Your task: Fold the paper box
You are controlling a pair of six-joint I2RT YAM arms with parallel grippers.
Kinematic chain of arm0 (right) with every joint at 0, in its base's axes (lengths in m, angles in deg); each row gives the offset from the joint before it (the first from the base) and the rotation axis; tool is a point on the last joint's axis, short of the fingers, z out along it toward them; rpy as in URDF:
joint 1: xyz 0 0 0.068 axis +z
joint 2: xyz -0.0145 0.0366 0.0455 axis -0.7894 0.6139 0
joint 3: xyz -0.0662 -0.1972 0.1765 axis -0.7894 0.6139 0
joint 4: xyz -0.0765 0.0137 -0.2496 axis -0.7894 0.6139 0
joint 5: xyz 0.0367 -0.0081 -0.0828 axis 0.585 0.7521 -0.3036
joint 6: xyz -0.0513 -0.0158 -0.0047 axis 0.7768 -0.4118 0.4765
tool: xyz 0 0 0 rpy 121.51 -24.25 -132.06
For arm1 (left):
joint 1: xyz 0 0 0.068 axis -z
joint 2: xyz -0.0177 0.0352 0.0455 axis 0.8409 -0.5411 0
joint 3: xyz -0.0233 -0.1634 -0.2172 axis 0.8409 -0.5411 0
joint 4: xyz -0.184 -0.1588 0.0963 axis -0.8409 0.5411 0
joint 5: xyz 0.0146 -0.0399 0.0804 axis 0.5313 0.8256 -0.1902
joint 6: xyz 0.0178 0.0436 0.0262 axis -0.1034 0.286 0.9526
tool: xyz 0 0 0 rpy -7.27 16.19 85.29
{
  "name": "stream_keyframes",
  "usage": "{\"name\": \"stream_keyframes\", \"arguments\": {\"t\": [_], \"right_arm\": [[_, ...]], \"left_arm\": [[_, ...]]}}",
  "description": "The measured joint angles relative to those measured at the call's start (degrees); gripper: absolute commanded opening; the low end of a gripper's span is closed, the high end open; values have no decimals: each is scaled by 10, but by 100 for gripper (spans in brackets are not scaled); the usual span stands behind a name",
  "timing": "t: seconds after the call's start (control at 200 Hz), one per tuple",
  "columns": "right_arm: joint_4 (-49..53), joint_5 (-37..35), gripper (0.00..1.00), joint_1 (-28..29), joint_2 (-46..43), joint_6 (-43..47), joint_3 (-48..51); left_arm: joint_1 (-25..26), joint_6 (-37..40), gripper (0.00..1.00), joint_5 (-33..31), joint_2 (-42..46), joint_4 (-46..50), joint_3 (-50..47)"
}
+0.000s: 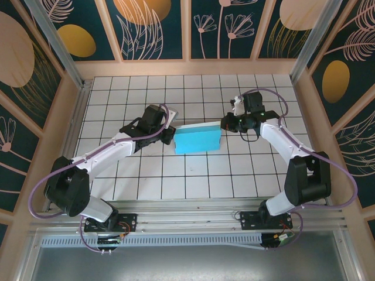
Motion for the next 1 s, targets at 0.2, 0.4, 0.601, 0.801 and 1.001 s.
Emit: {"name": "stream_keyframes", "arguments": {"t": [0.2,0.4,0.601,0.801,1.001], "right_arm": [[17,3,0,3,6,-17,-16],[25,8,0,3,6,-33,-22],[25,16,0,3,6,-49,-22],[25,13,0,4,6,-64,-22],[23,0,0,12,6,-61,-13]], "left_arm": [[0,0,0,-10,0,-8,-8],[1,0,0,-17,6,-22,-20],[13,0,0,-39,19,-23,-28],[36,1,0,-75,22,-22,-28],[38,1,0,-92,22,-21,-28]]}}
